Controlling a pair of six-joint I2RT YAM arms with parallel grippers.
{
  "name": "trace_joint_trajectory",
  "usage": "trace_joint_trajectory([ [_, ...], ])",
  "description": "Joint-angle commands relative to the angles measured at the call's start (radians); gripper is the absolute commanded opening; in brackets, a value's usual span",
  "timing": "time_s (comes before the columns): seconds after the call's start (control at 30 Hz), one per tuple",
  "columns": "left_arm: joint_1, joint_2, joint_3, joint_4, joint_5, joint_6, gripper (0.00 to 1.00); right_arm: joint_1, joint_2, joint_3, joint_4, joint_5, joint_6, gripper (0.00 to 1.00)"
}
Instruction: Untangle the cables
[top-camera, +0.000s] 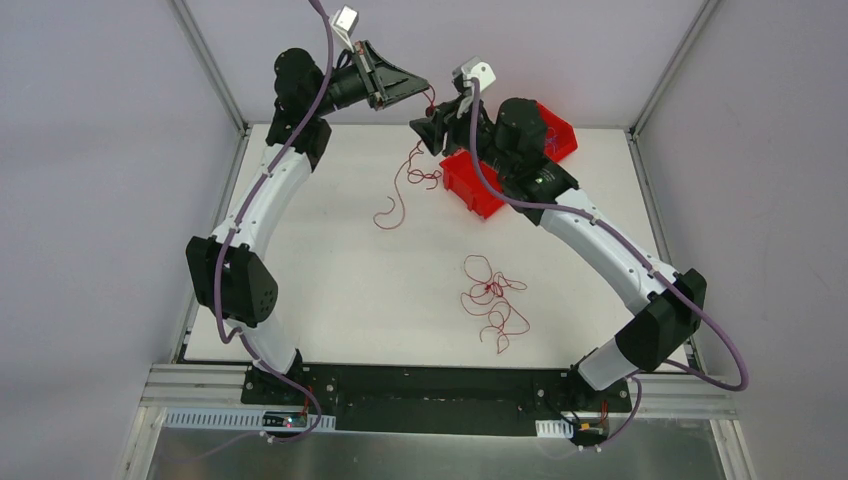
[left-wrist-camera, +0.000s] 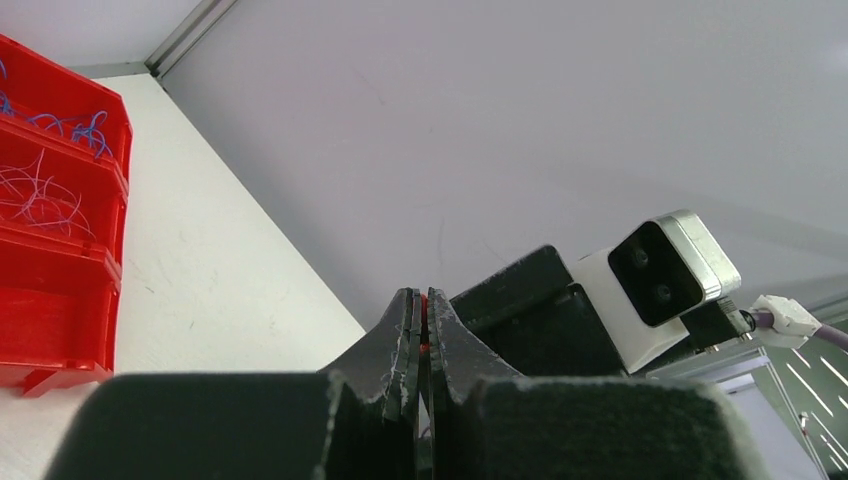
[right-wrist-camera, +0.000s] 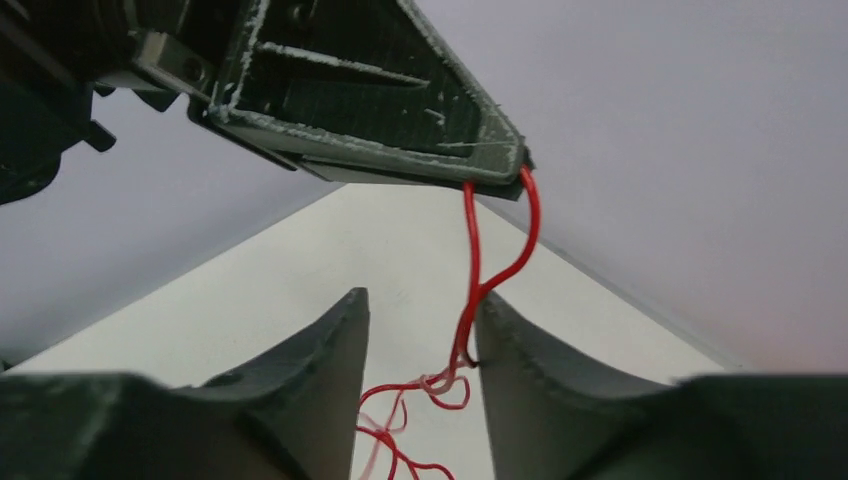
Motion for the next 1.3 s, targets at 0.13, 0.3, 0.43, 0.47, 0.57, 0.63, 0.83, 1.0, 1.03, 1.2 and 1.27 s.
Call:
trace_joint_trajectory([
  [0.13, -0.007, -0.081, 0.044, 0.084, -0.002, -0.02, 0.0, -0.03, -0.025, -0.007, 0.051, 0.027, -0.011, 0.25],
  [0.3, -0.013, -0.069, 0.077, 0.11, 0.019, -0.039, 0.0, -0.073, -0.01, 0.015, 0.021, -0.003, 0.031, 0.11],
  [0.43, -0.018, -0.061, 0.087, 0.117, 0.025, -0.031, 0.13, -0.101, 0.001, 0.042, 0.015, -0.056, 0.036, 0.0],
  [0.47, -0.015, -0.06, 0.086, 0.117, 0.027, -0.019, 0.32, -0.109, 0.005, 0.05, 0.015, -0.056, 0.032, 0.0],
  [0.57, 0.008, -0.059, 0.085, 0.113, 0.031, 0.001, 0.79, -0.143, 0.028, 0.085, 0.016, -0.048, 0.023, 0.0],
  [0.63, 0.032, -0.059, 0.081, 0.105, 0.037, 0.017, 0.99, -0.165, 0.048, 0.112, 0.016, -0.039, 0.02, 0.0],
  [0.83, 0.113, -0.081, 0.026, 0.07, 0.061, 0.072, 0.99, -0.205, 0.112, 0.189, 0.028, -0.054, 0.006, 0.0],
  [1.0, 0.168, -0.117, -0.05, 0.024, 0.086, 0.134, 0.99, -0.24, 0.136, 0.212, 0.005, -0.085, -0.004, 0.0],
  [1.03, 0.174, -0.125, -0.063, 0.016, 0.089, 0.147, 0.99, -0.245, 0.136, 0.209, -0.005, -0.089, -0.011, 0.0],
  [1.2, 0.178, -0.157, -0.106, -0.015, 0.096, 0.212, 0.99, -0.285, 0.148, 0.168, -0.011, -0.13, -0.093, 0.0],
  [1.27, 0.179, -0.159, -0.112, -0.021, 0.1, 0.223, 0.99, -0.299, 0.17, 0.167, -0.007, -0.149, -0.116, 0.0],
])
